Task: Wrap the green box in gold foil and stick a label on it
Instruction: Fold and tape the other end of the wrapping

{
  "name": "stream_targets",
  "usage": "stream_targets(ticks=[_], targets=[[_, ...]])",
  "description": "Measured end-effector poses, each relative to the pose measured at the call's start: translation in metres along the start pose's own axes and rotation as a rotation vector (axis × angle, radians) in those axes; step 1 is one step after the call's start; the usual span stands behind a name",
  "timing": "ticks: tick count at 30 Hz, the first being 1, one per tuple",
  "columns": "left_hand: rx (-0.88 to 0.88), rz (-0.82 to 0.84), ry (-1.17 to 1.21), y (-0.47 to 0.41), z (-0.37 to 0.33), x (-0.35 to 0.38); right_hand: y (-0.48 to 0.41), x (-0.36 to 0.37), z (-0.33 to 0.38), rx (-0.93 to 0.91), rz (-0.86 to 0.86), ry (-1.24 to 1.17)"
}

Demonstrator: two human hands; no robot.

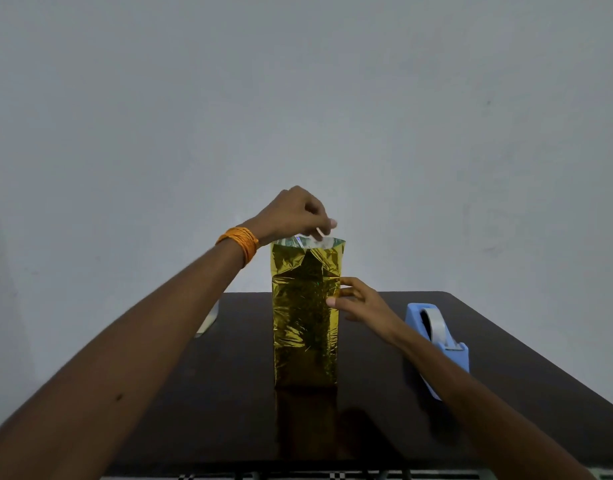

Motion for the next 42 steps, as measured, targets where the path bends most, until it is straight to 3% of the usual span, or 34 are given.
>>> stream_targets(ticks=[4,12,16,20,24,26,35,38,42], targets=[[0.041,-0.138,-0.044,0.002,-0.010,-0.008,-0.002,0.000,-0.001,-0.005,0.008,0.023],[-0.159,-0.019,-0.308,-0.016,0.011,0.040,-0.002,0.001,0.006,-0.024,0.007,0.041],[-0.167,-0.096,-0.401,-0.035,0.009,0.055,0.000,-0.001,0.005,-0.014,0.015,0.065],[-0.189,-0.283,-0.283,-0.041,0.013,0.038,0.001,-0.002,0.005,-0.016,0.009,0.068],[-0.190,-0.474,0.116,-0.029,0.018,0.007,0.001,-0.001,0.005,-0.027,0.013,0.053],[-0.134,-0.513,0.176,-0.022,0.012,-0.003,0.000,0.000,0.006,-0.027,0.011,0.055],[0.109,-0.419,0.015,0.003,-0.043,0.052,0.016,-0.026,0.017,0.008,-0.059,0.164],[0.130,-0.346,0.055,0.007,-0.056,0.085,0.038,-0.069,0.028,0.014,-0.196,0.246],[0.028,-0.098,0.241,0.004,-0.043,0.142,0.078,-0.148,0.025,0.122,-0.473,0.451]])
Point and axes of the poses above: each hand's wrist, its own y-axis away from the middle knuckle, its own x-axis out of the palm, z = x × y, the point moved 10 cm from there along -y, towards the middle knuckle, and after that the axes turned 10 degrees about -x, right-handed, at the moved point
